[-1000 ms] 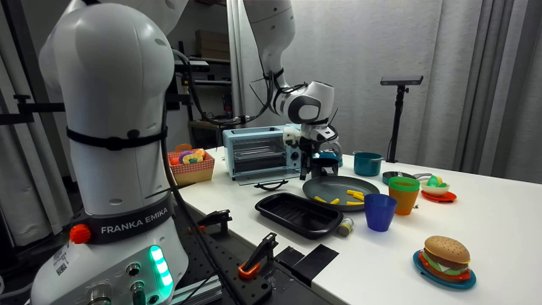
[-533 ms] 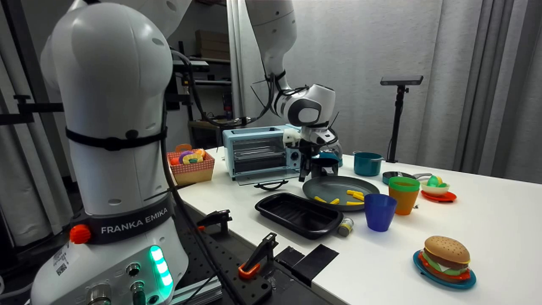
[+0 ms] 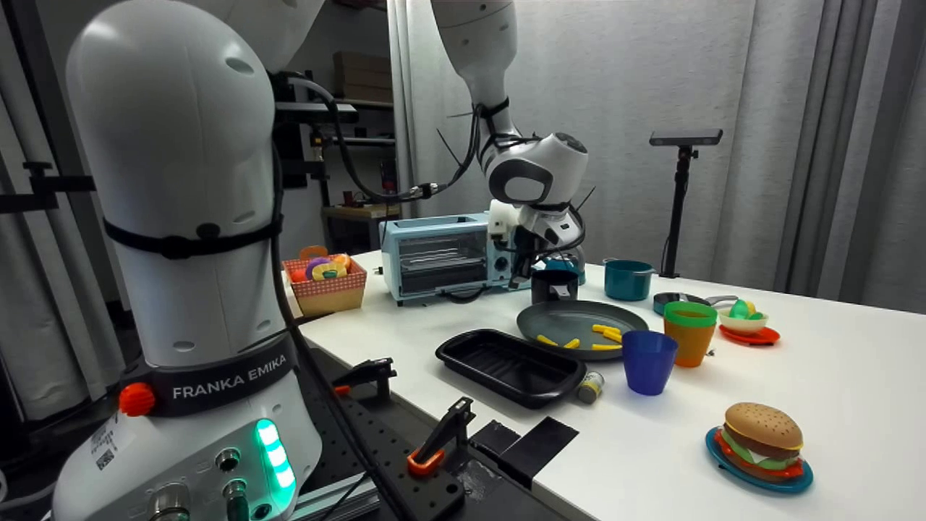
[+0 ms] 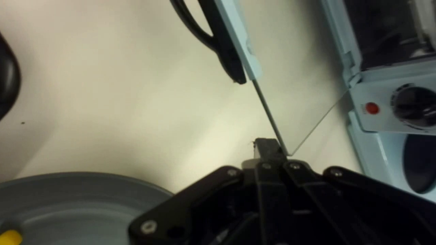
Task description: Close the door to the oven
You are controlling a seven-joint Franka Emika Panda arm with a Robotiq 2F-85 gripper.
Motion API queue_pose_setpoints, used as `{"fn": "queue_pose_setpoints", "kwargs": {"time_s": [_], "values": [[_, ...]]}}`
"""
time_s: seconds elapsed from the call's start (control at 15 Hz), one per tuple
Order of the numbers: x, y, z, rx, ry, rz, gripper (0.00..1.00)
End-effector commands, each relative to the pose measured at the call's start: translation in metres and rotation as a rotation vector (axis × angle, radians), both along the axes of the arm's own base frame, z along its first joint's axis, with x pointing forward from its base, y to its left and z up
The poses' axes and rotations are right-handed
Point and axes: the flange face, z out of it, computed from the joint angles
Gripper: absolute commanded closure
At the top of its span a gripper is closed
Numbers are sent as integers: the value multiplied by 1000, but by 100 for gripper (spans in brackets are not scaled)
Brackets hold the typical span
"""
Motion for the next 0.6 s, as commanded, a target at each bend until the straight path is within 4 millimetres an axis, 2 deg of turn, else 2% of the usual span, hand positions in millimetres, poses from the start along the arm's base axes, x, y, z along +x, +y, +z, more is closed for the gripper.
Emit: {"fn": "queue_pose_setpoints", "kwargs": {"time_s": [0.0, 0.53], "values": [[10, 13, 23, 124, -83, -5, 100], [15, 25, 38, 212, -133, 22, 100]]}}
